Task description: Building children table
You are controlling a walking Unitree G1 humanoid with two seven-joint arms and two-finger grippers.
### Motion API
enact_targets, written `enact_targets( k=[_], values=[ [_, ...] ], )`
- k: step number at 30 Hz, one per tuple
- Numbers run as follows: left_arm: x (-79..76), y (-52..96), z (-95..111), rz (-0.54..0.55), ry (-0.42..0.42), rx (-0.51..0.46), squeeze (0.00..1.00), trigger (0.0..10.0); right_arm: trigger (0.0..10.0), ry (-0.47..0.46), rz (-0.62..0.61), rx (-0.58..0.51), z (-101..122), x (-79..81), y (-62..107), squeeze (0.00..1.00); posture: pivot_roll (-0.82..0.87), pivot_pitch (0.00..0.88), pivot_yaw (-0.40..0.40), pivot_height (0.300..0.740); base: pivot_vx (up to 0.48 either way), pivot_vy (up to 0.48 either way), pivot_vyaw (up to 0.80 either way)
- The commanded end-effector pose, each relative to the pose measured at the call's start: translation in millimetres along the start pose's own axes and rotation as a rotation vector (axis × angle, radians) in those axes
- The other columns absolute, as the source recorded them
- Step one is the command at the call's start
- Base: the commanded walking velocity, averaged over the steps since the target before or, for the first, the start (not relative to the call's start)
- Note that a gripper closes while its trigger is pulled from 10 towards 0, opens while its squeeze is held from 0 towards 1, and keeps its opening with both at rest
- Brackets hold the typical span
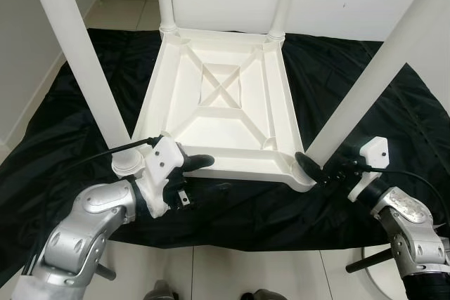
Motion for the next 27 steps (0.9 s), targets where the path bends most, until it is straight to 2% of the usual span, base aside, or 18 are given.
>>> enact_targets(
  k=[1,5,8,10,12,19,20,21,22,23,24,25,26,27],
  values=[
    [-0.7,-7.0,0.5,0.008,-0.03,0.002,0.0,10.0,10.0,-0.014,0.02,0.002,2.5,-0.4,1.8,0.0,-0.07,0.05,0.021,0.74,0.0,0.0,0.0],
    [-4.2,-14.1,2.2,-0.003,-0.042,-0.005,0.0,10.0,10.0,-0.013,0.061,0.001,3.9,5.3,-1.5,0.0,-0.07,0.05,0.021,0.74,0.0,0.0,0.0],
    [-3.8,-27.8,6.9,0.031,-0.052,-0.035,0.0,10.0,10.0,0.012,0.071,-0.011,5.0,7.7,-9.8,0.0,-0.08,0.052,0.026,0.74,0.0,0.0,0.0],
    [-3.8,-27.8,6.9,0.031,-0.052,-0.035,0.0,10.0,10.0,0.012,0.071,-0.011,5.0,7.7,-9.8,0.0,-0.08,0.052,0.026,0.74,0.0,0.0,0.0],
    [0.3,-37.1,5.3,0.093,-0.049,-0.039,0.0,10.0,10.0,0.029,0.047,-0.011,3.3,6.0,-14.0,0.0,-0.08,0.053,0.026,0.74,0.0,0.0,0.0],
    [7.3,-50.6,4.6,0.21,-0.064,-0.083,0.0,10.0,10.0,0.049,0.062,-0.021,4.1,12.1,-20.2,0.0,-0.09,0.051,0.031,0.74,0.0,0.0,0.0],
    [7.3,-54.2,5.2,0.228,-0.071,-0.098,0.0,10.0,9.5,0.048,0.059,-0.021,4.0,12.2,-20.9,0.0,-0.09,0.05,0.031,0.74,0.0,0.0,0.0],
    [7.3,-54.2,5.2,0.228,-0.071,-0.098,0.0,10.0,9.5,0.048,0.059,-0.021,4.0,12.2,-20.9,0.0,-0.09,0.05,0.031,0.74,0.0,0.0,0.0],
    [7.0,-56.4,5.4,0.236,-0.074,-0.105,0.0,10.0,7.5,0.046,0.056,-0.02,3.8,11.9,-21.2,0.0,-0.09,0.05,0.031,0.74,0.0,0.0,0.0],
    [6.2,-58.9,4.8,0.243,-0.067,-0.111,0.0,10.0,4.5,0.043,0.055,-0.016,2.5,12.7,-21.0,0.0,-0.09,0.048,0.03,0.74,0.0,0.0,0.0],
    [4.9,-60.7,4.4,0.246,-0.058,-0.118,0.0,10.0,2.0,0.039,0.057,-0.012,1.2,14.1,-20.6,0.0,-0.09,0.046,0.03,0.74,0.0,0.0,0.0],
    [4.1,-61.8,4.1,0.248,-0.051,-0.122,0.0,10.0,2.0,0.037,0.059,-0.01,0.4,15.1,-20.3,0.0,-0.09,0.046,0.03,0.74,0.0,0.0,0.0],
    [3.2,-62.7,3.4,0.248,-0.049,-0.123,0.0,10.0,0.0,0.031,0.056,-0.008,-0.5,15.6,-20.1,0.0,-0.09,0.044,0.029,0.74,0.0,0.0,0.0],
    [2.7,-63.1,3.0,0.248,-0.049,-0.122,0.0,10.0,0.0,0.028,0.054,-0.006,-0.9,15.7,-20.0,0.0,-0.09,0.044,0.029,0.74,0.0,0.0,0.0]
  ],
)
Point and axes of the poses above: a point about 5 cm out from each wrist's last joint towards the gripper, its own y axis pointing back from the gripper into the wrist, its own z axis along the axis of the wrist's last joint, x = y × z, the point moved 3 cm from there along -y, pointing out of the wrist towards the gripper, and after that the axes turned 8 degrees about y, right-handed, at the moved point
